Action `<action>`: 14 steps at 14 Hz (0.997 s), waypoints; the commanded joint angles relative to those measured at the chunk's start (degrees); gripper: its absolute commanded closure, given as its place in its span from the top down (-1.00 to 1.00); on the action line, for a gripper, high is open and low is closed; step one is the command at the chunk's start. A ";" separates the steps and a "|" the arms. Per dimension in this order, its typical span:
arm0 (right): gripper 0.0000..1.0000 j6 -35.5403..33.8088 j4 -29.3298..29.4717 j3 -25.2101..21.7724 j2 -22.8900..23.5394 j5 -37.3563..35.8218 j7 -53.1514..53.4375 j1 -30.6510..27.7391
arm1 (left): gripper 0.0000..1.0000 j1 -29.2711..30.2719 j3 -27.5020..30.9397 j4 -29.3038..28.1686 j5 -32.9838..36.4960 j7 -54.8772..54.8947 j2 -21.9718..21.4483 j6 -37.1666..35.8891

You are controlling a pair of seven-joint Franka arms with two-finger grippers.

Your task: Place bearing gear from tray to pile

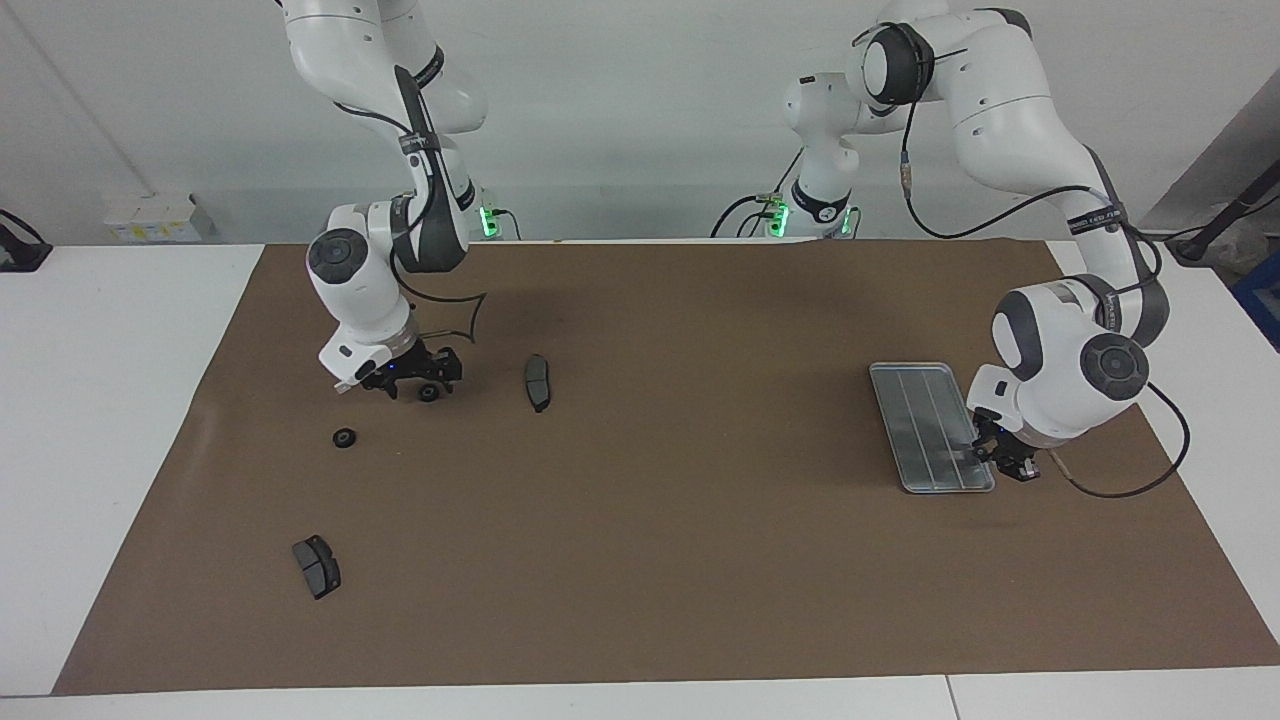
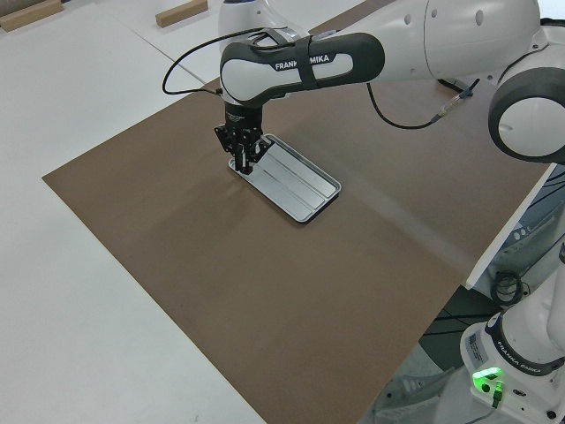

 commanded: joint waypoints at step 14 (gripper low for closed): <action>1.00 -33.60 31.09 0.59 -5.61 1.51 9.83 -1.06 | -0.85 -17.16 -0.70 2.53 -11.96 -64.70 -6.87 -3.42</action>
